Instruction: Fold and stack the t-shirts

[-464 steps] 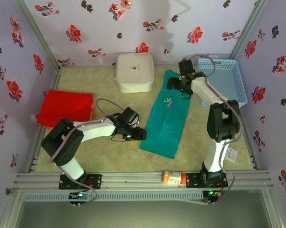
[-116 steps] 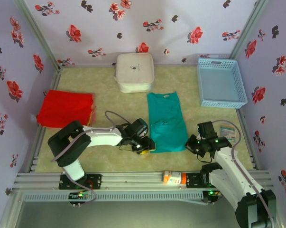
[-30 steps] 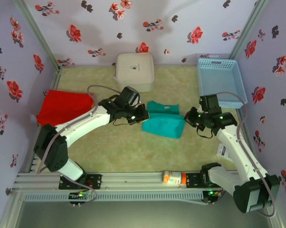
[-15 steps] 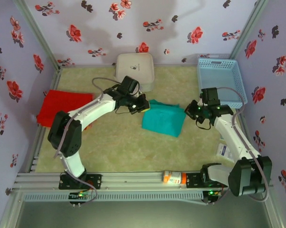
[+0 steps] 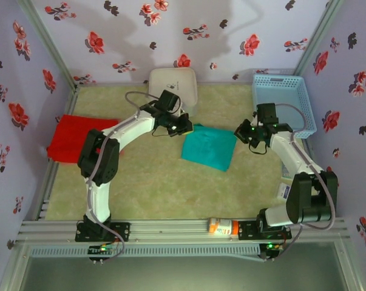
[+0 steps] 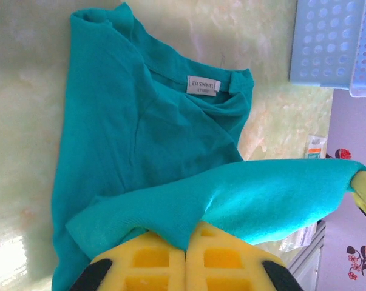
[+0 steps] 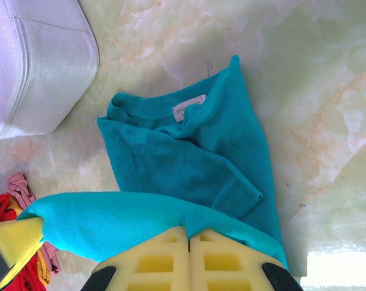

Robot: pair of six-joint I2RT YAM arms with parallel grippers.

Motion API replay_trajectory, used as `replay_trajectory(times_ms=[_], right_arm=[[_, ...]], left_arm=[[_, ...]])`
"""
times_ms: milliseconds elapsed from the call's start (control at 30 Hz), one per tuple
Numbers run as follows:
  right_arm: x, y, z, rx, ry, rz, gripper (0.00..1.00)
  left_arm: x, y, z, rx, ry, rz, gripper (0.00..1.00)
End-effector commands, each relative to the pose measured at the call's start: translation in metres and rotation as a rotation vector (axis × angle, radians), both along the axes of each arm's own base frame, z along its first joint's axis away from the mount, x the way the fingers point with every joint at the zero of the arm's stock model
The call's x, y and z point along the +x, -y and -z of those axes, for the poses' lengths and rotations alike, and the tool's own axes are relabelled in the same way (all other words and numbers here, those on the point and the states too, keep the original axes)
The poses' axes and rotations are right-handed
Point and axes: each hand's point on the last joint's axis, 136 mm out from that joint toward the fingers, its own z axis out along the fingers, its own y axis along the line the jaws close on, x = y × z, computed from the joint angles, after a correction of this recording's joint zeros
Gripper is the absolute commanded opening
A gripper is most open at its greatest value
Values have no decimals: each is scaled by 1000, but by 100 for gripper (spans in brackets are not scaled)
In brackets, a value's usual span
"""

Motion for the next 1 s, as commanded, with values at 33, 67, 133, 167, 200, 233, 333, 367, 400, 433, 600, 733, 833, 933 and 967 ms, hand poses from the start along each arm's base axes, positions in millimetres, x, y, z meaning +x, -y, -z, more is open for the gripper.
replay_trajectory(times_ms=[33, 67, 133, 167, 200, 233, 333, 367, 400, 433, 600, 733, 833, 933, 967], right_arm=[[25, -2, -6, 24, 61, -23, 0], [29, -2, -5, 24, 63, -23, 0], [35, -2, 1, 22, 60, -23, 0], [38, -2, 3, 24, 60, -22, 0], [41, -1, 5, 24, 58, -22, 0], [45, -2, 8, 25, 55, -26, 0], [54, 0, 17, 19, 42, -29, 0], [58, 2, 20, 13, 38, -25, 0], [62, 4, 22, 7, 37, -19, 0], [67, 6, 24, 5, 44, -16, 9], [82, 12, 22, -9, 61, -19, 64], [69, 15, 15, -41, 53, -28, 73], [47, 10, 9, -24, 57, -31, 75], [22, -1, 8, 15, 53, -45, 76], [14, -6, 7, 29, 57, -50, 77]], left_arm=[[19, 8, -1, -27, 51, 47, 3], [22, 8, 1, -29, 53, 47, 3], [29, 10, 5, -36, 63, 48, 3], [33, 11, 6, -39, 68, 46, 3], [37, 11, 7, -41, 74, 42, 3], [41, 10, 9, -40, 74, 38, 4], [53, 13, 14, -45, 95, 40, 14], [58, 14, 16, -47, 105, 41, 19], [62, 15, 18, -47, 106, 39, 26], [65, 16, 21, -45, 105, 39, 34], [79, 12, 1, -37, 160, 47, 52], [66, 1, -19, -8, 189, 65, 57], [48, -10, -20, 5, 180, 60, 58], [27, -15, -21, 5, 163, 56, 59], [22, -14, -26, -1, 168, 55, 58]])
